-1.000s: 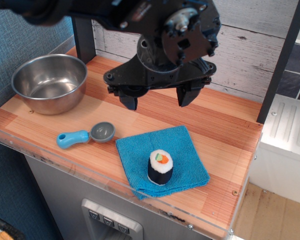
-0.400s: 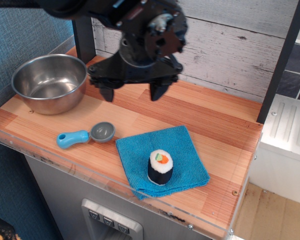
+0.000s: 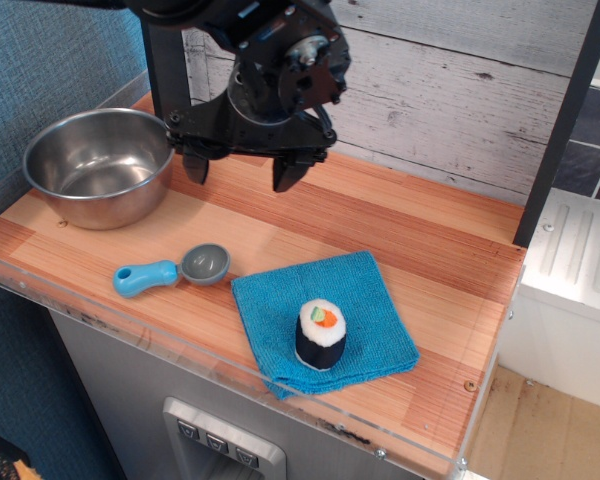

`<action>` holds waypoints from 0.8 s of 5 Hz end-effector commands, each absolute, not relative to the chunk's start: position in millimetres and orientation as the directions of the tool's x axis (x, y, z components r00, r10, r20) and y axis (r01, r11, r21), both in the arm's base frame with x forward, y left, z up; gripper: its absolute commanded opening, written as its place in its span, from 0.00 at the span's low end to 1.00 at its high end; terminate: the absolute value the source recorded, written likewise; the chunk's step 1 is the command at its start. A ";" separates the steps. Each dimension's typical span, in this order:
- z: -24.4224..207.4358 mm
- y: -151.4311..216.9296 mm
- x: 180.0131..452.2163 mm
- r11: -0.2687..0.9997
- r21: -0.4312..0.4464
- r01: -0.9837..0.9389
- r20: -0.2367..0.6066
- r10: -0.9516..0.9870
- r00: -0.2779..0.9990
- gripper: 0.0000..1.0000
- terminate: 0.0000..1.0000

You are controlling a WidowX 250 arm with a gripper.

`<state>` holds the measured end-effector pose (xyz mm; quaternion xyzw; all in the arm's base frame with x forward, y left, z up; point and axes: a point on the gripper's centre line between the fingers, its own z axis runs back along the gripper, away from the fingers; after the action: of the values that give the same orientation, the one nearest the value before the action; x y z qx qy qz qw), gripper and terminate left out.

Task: Put the bowl behind the towel

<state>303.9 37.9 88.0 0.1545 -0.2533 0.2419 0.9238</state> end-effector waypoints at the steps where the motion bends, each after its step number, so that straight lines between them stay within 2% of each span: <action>1: 83.8 76.0 320.8 0.801 0.228 -0.554 0.575 0.349 0.740 1.00 0.00; 2: 84.1 99.1 323.7 0.768 0.236 -0.595 0.577 0.382 0.722 1.00 0.00; 4: 89.0 136.9 319.1 0.730 0.158 -0.665 0.548 0.495 0.674 1.00 0.00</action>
<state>315.3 133.1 74.6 0.1730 -0.2194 0.3222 0.9045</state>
